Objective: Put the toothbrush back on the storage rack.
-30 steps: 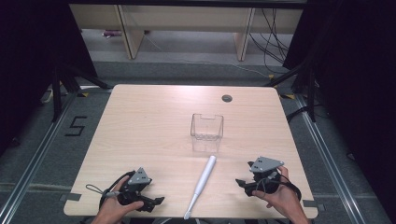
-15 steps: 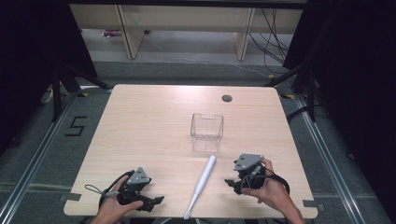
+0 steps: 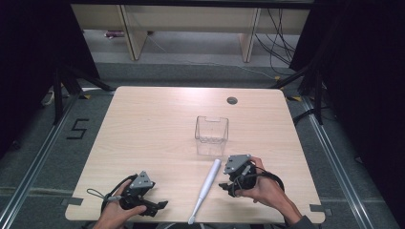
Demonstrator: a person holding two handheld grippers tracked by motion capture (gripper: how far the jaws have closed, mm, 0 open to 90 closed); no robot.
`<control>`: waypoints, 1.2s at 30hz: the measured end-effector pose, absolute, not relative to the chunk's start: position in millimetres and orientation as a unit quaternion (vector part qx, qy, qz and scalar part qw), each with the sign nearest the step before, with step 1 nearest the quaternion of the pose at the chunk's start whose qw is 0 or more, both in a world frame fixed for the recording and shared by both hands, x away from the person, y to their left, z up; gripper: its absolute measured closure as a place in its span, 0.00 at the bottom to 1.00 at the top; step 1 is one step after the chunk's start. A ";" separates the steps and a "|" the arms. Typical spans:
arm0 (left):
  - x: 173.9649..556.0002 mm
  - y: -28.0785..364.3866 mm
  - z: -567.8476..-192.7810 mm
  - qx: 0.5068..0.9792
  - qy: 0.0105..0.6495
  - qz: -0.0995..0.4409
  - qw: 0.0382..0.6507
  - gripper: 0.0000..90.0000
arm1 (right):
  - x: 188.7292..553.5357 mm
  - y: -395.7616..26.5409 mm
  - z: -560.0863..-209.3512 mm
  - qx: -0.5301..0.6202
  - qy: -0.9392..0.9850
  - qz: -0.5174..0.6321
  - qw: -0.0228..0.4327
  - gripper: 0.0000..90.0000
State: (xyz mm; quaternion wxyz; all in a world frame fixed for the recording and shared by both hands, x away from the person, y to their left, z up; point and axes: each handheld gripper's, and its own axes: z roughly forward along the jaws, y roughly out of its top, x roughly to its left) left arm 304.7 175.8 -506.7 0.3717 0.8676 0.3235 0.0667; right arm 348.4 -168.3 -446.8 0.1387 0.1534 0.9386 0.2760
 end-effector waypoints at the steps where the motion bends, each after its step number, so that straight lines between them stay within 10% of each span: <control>1: 304.7 175.8 -506.7 0.868 0.323 0.067 0.372 0.17 | 348.4 -168.3 -446.8 0.153 0.939 0.276 0.139 0.33; 25: 305.3 176.2 -506.3 0.865 0.326 0.063 0.376 0.17 | 357.0 -130.4 -442.5 0.084 0.964 0.220 0.122 0.37; 36: 304.8 175.6 -506.7 0.862 0.329 0.063 0.380 0.17 | 369.3 -128.2 -439.9 0.107 0.962 0.224 0.118 0.66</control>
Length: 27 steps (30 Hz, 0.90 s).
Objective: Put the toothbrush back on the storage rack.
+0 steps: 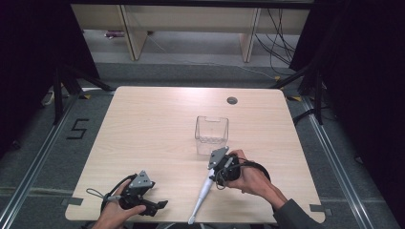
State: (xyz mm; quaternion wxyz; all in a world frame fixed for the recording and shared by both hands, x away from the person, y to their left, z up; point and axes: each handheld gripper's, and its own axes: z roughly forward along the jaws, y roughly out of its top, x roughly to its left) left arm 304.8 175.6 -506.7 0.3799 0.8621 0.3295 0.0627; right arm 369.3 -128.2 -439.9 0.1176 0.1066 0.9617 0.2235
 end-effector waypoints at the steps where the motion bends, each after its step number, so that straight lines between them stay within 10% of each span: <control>1: 304.8 175.4 -507.0 0.861 0.331 0.063 0.381 0.17 | 370.2 -128.2 -440.1 0.115 0.960 0.227 0.119 0.68; 27: 305.0 176.5 -506.3 0.866 0.324 0.070 0.374 0.17 | 403.8 -107.4 -456.0 0.143 0.957 0.235 0.094 1.00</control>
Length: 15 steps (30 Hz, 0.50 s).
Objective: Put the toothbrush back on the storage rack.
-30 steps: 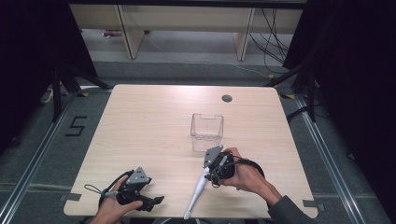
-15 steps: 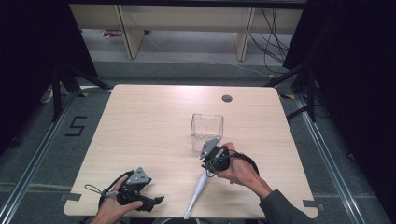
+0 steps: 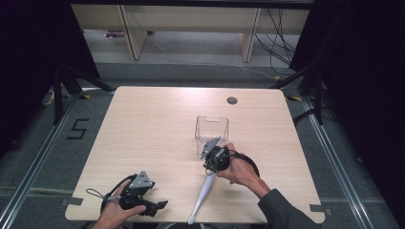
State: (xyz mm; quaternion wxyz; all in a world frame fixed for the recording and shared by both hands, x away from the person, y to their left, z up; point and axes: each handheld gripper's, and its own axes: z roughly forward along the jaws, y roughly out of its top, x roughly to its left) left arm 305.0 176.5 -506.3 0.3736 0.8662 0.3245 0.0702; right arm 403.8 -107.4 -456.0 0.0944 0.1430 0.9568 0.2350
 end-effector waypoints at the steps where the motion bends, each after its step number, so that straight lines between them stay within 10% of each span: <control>1: 305.0 176.5 -506.3 0.866 0.324 0.070 0.374 0.17 | 403.8 -107.4 -456.0 0.143 0.957 0.235 0.094 1.00; 15: 305.0 176.4 -506.5 0.867 0.324 0.070 0.372 0.17 | 414.9 -108.8 -463.3 0.167 0.954 0.231 0.090 1.00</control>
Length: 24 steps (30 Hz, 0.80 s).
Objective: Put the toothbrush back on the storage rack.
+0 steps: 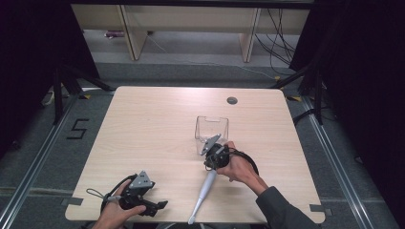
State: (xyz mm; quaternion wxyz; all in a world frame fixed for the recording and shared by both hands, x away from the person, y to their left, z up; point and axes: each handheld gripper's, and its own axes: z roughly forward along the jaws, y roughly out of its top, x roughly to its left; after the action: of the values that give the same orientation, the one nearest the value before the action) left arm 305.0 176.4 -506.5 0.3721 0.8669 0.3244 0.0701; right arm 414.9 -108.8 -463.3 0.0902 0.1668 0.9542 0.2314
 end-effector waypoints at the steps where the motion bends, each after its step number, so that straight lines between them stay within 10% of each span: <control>1: 305.0 176.4 -506.6 0.867 0.325 0.070 0.372 0.17 | 415.8 -109.1 -463.8 0.165 0.955 0.230 0.086 1.00; 24: 304.4 175.6 -506.8 0.866 0.325 0.066 0.373 0.17 | 417.3 -136.1 -474.4 0.204 0.952 0.215 0.081 1.00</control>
State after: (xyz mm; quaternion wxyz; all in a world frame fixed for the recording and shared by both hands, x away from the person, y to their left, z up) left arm 304.4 175.6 -506.8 0.3734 0.8663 0.3250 0.0662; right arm 417.3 -136.1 -474.4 0.0806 0.2044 0.9516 0.2151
